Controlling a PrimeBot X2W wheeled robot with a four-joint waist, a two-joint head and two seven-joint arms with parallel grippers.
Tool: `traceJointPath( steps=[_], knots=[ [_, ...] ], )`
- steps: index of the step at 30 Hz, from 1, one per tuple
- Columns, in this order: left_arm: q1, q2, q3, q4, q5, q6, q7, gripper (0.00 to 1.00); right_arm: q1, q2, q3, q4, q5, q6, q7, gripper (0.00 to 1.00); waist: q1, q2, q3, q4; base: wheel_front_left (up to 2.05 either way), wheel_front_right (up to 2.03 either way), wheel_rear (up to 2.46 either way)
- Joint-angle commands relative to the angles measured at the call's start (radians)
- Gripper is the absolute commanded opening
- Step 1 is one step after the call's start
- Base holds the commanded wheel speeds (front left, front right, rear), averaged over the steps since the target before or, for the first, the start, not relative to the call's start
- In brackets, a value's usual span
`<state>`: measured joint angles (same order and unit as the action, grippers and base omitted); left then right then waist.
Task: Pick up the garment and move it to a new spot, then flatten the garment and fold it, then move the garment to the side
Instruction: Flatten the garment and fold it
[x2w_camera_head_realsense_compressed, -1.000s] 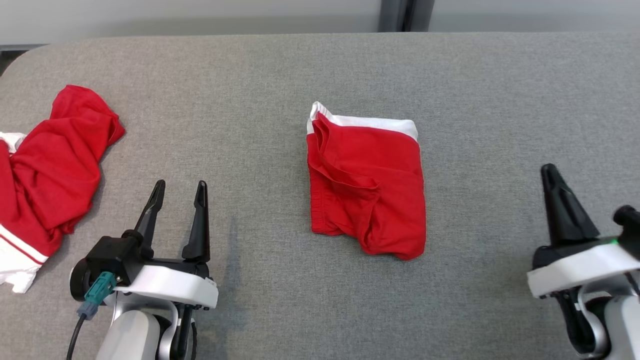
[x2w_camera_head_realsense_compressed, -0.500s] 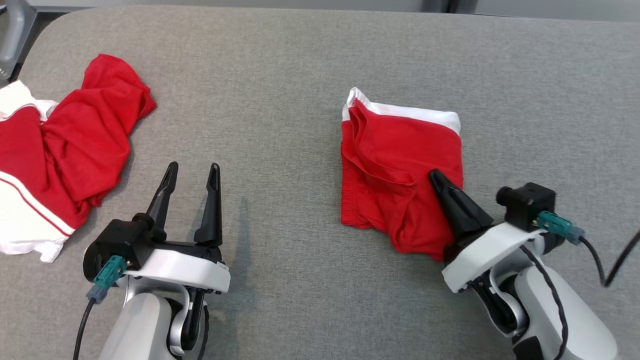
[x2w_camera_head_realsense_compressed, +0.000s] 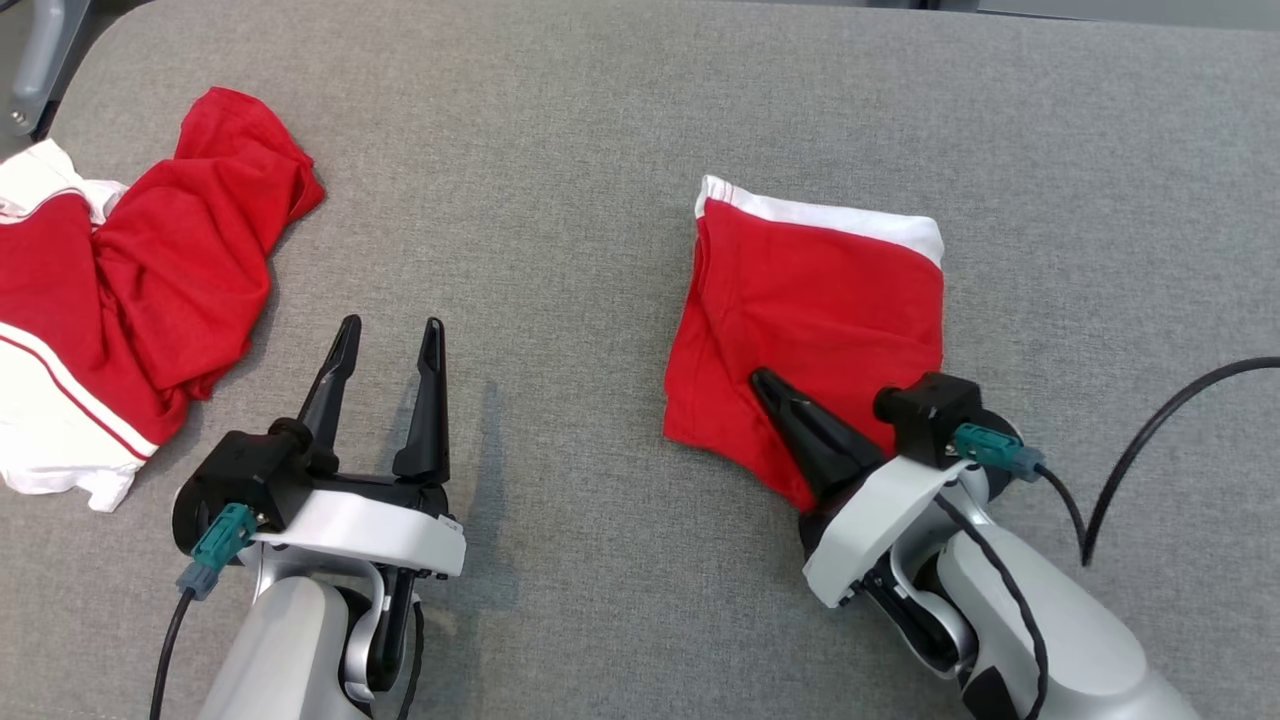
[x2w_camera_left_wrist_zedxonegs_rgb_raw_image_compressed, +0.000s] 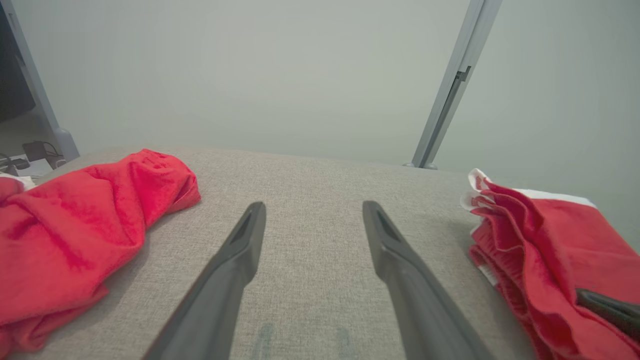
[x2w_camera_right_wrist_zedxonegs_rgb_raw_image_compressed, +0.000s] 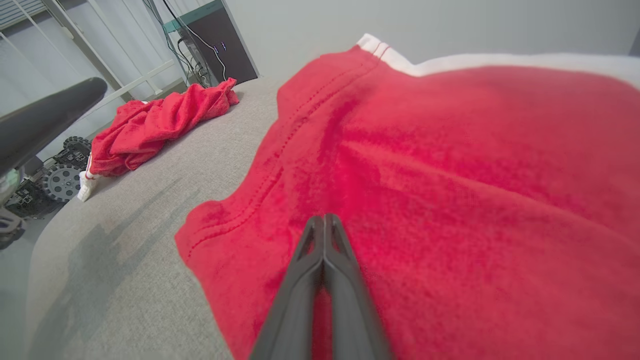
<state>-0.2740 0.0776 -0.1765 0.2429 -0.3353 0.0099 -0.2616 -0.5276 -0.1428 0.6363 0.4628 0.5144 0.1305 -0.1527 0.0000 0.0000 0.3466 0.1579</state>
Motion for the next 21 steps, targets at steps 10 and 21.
traceJointPath(
  steps=[10, 21],
  knots=[
    [-0.012, -0.006, 0.007, 0.003, 0.013, -0.009, -0.003, 1.00, -0.029, -0.005, 0.090, 0.010, 0.041, 0.001, -0.035, 0.00, 0.0000, 0.0000, -0.008, -0.010, 0.00, 0.00, 0.00],
    [0.023, -0.002, 0.027, -0.005, 0.028, -0.003, -0.003, 1.00, 0.064, -0.030, -0.143, -0.092, -0.009, 0.001, -0.096, 0.69, 0.0000, 0.0000, -0.059, -0.051, 0.00, 0.00, 0.00]
  ],
)
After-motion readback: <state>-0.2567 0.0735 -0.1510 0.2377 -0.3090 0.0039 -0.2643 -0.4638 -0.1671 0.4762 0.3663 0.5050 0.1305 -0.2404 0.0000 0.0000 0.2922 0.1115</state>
